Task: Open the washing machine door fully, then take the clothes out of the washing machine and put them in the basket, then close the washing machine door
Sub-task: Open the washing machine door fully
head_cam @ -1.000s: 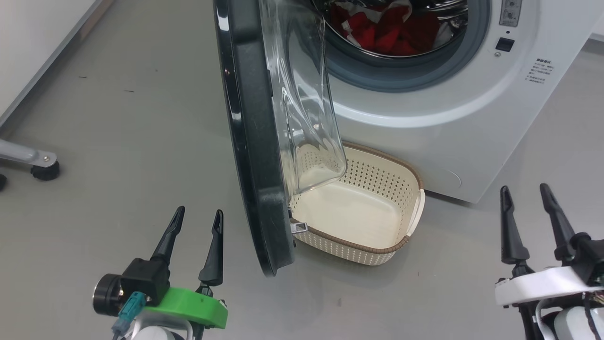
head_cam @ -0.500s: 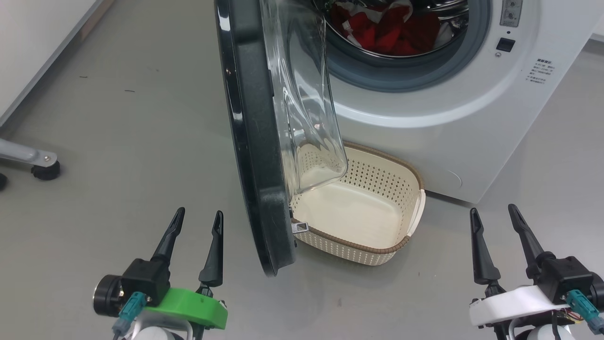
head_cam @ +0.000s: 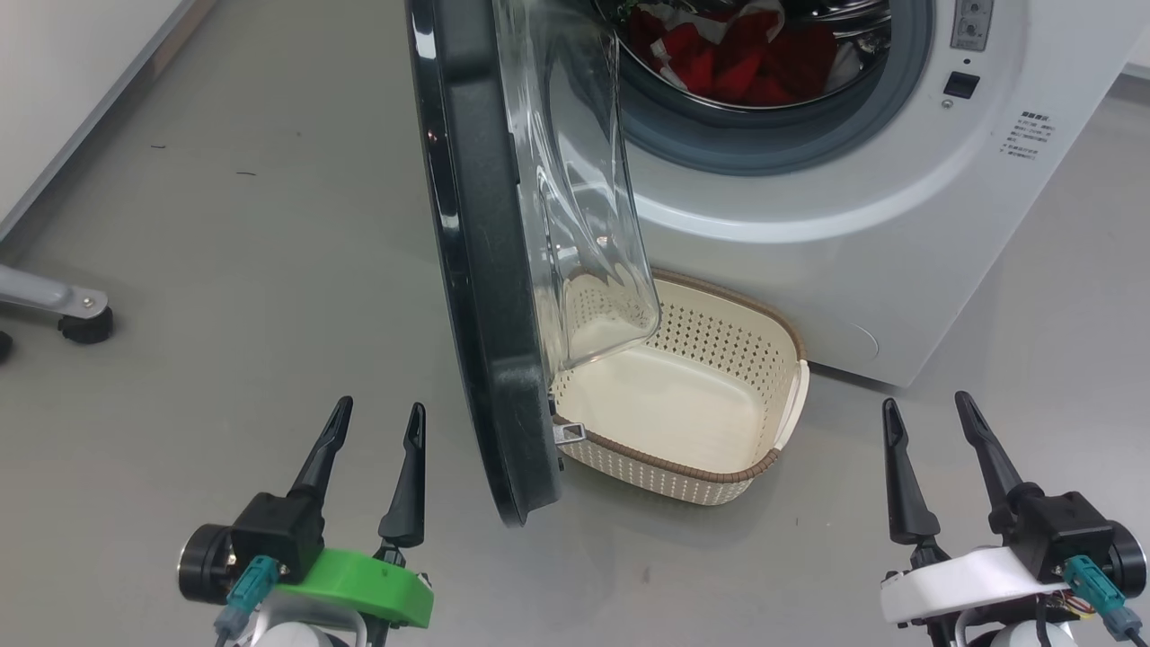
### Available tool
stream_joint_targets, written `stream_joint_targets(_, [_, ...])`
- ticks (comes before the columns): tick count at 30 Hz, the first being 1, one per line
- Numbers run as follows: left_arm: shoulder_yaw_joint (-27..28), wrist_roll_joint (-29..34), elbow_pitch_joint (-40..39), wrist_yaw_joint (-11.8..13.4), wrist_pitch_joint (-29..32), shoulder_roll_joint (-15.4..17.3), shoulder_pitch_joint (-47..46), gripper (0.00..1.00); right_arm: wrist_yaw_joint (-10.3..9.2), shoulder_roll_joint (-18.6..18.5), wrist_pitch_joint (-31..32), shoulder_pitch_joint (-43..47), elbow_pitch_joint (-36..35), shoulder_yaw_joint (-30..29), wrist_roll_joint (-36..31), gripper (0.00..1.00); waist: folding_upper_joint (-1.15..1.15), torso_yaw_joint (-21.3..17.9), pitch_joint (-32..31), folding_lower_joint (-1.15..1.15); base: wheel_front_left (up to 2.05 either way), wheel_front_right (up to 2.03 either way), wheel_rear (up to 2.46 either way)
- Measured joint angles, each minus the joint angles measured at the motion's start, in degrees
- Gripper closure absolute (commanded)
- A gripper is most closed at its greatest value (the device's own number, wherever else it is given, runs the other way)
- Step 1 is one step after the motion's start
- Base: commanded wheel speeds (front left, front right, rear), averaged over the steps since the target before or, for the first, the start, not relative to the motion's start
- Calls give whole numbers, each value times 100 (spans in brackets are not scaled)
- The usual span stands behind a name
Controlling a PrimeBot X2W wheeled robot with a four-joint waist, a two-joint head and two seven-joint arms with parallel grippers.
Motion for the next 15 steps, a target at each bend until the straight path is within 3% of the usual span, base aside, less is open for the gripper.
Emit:
stream_joint_targets(1, [0,0,3,-1,0,0,0,0,0,13,0,5,1,-11,-4,0,0,-1,0,0,0,0,0])
stream_joint_targets(2, [0,0,4,-1,0,0,1,8,1,25,0,6,1,-22,-9,0,0,-1,0,0,0,0,0])
stream_joint_targets(3, [0,0,8,-1,0,0,1,31,1,34,0,6,1,-32,-31,0,0,-1,0,0,0,0,0])
stream_joint_targets(5, [-1,0,22,-1,0,0,1,100,22,43,0,6,4,-51,-76,0,0,-1,3,0,0,0,0])
stream_joint_targets(14, [107,-29,-107,7,0,0,1,100,100,89,0,7,12,-125,-202,0,0,22,27,0,0,0,0])
stream_joint_targets(15, [141,-38,-166,8,0,0,0,95,100,98,0,7,13,-134,-207,0,0,26,28,0,0,0,0])
